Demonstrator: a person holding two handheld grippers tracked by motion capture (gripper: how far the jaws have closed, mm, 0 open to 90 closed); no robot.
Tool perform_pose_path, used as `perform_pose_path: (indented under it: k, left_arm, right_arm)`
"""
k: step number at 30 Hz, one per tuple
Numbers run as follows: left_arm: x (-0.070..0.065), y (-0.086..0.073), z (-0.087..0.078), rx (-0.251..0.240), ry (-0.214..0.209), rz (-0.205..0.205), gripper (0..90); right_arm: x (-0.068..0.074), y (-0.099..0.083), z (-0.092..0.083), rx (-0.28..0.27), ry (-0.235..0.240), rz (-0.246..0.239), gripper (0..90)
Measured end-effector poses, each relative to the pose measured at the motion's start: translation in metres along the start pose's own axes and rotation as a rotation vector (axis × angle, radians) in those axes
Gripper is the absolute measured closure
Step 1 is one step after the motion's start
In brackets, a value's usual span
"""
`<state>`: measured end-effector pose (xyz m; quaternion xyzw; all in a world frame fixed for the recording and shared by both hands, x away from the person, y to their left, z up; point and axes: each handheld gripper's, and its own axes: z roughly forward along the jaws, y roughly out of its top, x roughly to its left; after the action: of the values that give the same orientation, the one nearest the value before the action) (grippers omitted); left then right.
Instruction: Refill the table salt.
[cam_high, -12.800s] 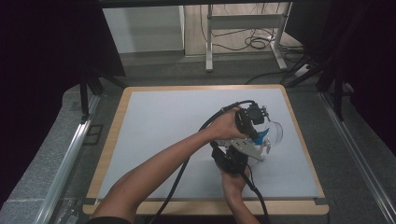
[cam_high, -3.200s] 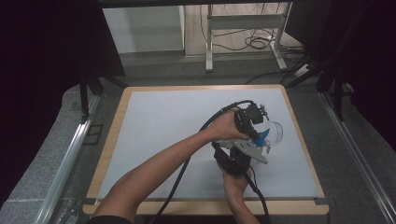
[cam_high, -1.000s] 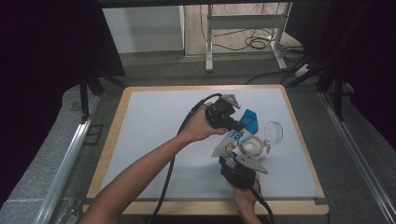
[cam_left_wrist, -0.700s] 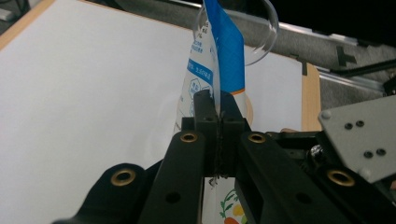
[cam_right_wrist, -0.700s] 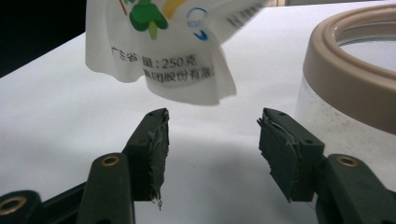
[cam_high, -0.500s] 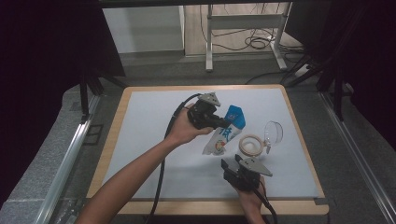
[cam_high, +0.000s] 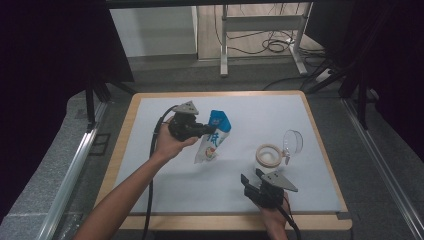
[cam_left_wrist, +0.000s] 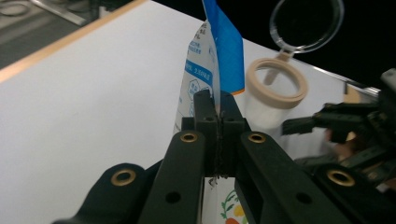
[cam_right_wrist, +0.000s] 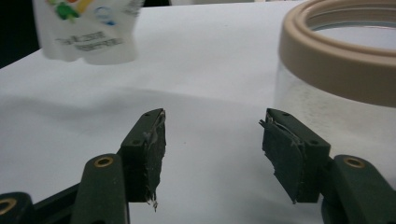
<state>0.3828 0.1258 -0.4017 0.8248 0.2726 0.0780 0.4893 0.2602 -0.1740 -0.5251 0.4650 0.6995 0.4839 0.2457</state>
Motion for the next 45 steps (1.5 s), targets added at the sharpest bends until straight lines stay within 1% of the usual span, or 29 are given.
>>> perform_pose_path:
  k: [1,2,4,9,11,17,18,19,25,27,28,29,31,33,35,37,38,40,42,45]
  left_arm:
    - [0.000,0.000,0.000,0.000,0.000,0.000,90.0]
    - [0.004,-0.005,-0.005,-0.014,0.003,-0.018,90.0]
    - [0.009,-0.011,-0.012,-0.031,0.024,-0.036,90.0]
    - [0.021,-0.023,-0.026,-0.061,0.051,-0.080,90.0]
    - [0.026,-0.029,-0.031,-0.081,0.073,-0.102,90.0]
    - [0.038,-0.044,-0.043,-0.125,0.116,-0.148,90.0]
    - [0.040,-0.046,-0.044,-0.128,0.119,-0.153,90.0]
    - [0.043,-0.049,-0.046,-0.132,0.128,-0.164,90.0]
    - [0.057,-0.063,-0.052,-0.149,0.186,-0.195,90.0]
    - [0.063,-0.070,-0.057,-0.159,0.232,-0.199,90.0]
    - [0.065,-0.073,-0.059,-0.166,0.244,-0.206,90.0]
    - [0.065,-0.073,-0.059,-0.166,0.244,-0.206,90.0]
    - [0.070,-0.079,-0.063,-0.178,0.268,-0.218,90.0]
    - [0.072,-0.085,-0.065,-0.173,0.300,-0.220,90.0]
    - [0.074,-0.092,-0.066,-0.166,0.317,-0.224,90.0]
    - [0.074,-0.096,-0.066,-0.157,0.339,-0.216,90.0]
    - [0.074,-0.099,-0.066,-0.153,0.344,-0.214,90.0]
    - [0.074,-0.103,-0.067,-0.158,0.340,-0.220,90.0]
    - [0.074,-0.108,-0.069,-0.172,0.337,-0.226,89.6]
    - [0.073,-0.110,-0.070,-0.172,0.344,-0.220,88.9]
  right_arm:
    - [0.000,0.000,0.000,0.000,0.000,0.000,40.0]
    - [-0.001,0.000,-0.001,-0.001,-0.001,-0.002,40.0]
    - [-0.003,0.001,-0.002,-0.001,-0.002,-0.002,39.8]
    - [-0.006,0.001,-0.004,-0.004,-0.002,0.003,39.6]
    - [-0.008,0.001,-0.004,-0.004,0.000,0.005,39.5]
    - [-0.010,-0.001,-0.005,0.003,0.007,0.008,39.2]
    - [-0.010,-0.002,-0.005,0.004,0.008,0.006,39.2]
    - [-0.010,-0.002,-0.006,0.005,0.010,0.007,39.2]
    - [-0.007,-0.002,-0.006,-0.002,0.017,0.007,39.1]
    - [-0.005,-0.002,-0.005,0.002,0.021,-0.001,39.0]
    - [-0.005,-0.002,-0.005,0.003,0.022,-0.002,39.0]
    - [-0.005,-0.002,-0.005,0.003,0.022,-0.002,39.0]
    - [-0.005,-0.002,-0.005,0.006,0.021,-0.001,39.0]
    - [-0.005,-0.003,-0.005,0.007,0.021,0.000,39.0]
    - [-0.005,-0.003,-0.004,0.009,0.021,-0.002,39.0]
    - [-0.005,-0.004,-0.004,0.010,0.022,-0.001,39.0]
    - [-0.005,-0.004,-0.004,0.011,0.021,-0.003,38.9]
    - [-0.005,-0.004,-0.003,0.012,0.020,-0.005,38.9]
    - [-0.005,-0.004,-0.003,0.012,0.018,-0.003,38.9]
    - [-0.005,-0.004,-0.003,0.010,0.017,-0.002,38.8]
